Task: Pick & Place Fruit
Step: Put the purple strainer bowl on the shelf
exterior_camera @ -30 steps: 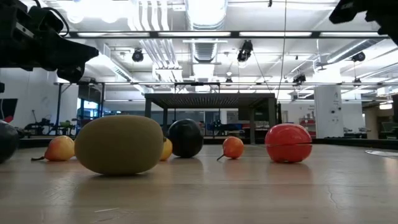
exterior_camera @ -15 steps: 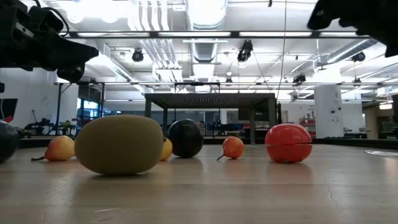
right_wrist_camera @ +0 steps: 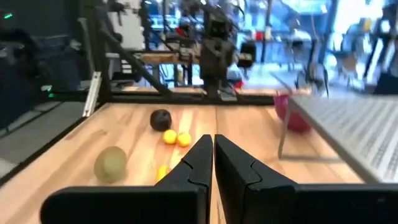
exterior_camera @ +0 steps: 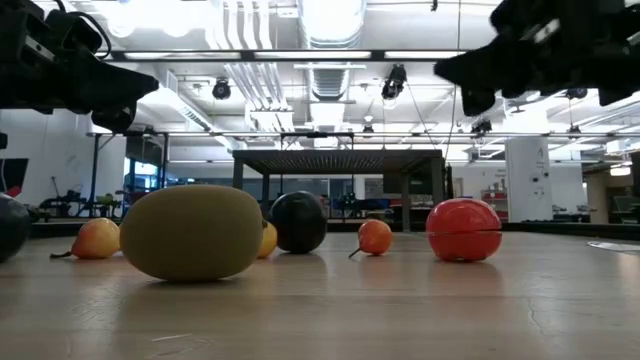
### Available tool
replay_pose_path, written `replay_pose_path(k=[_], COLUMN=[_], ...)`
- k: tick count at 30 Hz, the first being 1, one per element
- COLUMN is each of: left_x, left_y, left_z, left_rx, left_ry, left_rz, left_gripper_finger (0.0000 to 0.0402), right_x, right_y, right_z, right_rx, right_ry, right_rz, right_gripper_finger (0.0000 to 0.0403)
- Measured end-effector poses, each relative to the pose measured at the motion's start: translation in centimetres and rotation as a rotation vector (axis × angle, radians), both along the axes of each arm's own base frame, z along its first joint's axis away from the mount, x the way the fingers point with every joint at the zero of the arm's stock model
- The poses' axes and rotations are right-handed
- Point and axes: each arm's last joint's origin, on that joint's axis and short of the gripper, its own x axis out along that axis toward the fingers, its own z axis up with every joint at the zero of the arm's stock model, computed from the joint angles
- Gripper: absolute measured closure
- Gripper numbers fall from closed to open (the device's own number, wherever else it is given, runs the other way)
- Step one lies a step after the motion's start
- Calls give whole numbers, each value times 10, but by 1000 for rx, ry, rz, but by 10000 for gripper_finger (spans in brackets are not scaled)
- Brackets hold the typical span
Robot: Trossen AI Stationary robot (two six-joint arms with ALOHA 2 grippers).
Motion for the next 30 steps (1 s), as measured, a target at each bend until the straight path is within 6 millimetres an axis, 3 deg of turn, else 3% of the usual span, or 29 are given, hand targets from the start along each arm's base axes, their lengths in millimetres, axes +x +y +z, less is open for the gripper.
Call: replay_pose_path(k=[5,15,20,26,30], left_x=[0,0,0,0,0], left_y=[0,2,4,4,4], left_z=[0,1,1,2,2], left_rx=[0,80,181,147,101], left_ry=[0,-5,3,-4,-11], left_rz=[0,79,131,136,136], left_gripper_finger=[362,362,362,362,362], right_x=[16,42,50,67,65], right_y=[0,1,2,3,3], right_z=[11,41,48,49,43], right_rx=[34,16,4,-47,-50], right_ry=[92,378,374,380,442], right_rz=[-19,-22,-17,-4,-3], right_gripper_finger=[374,289,255,215,199])
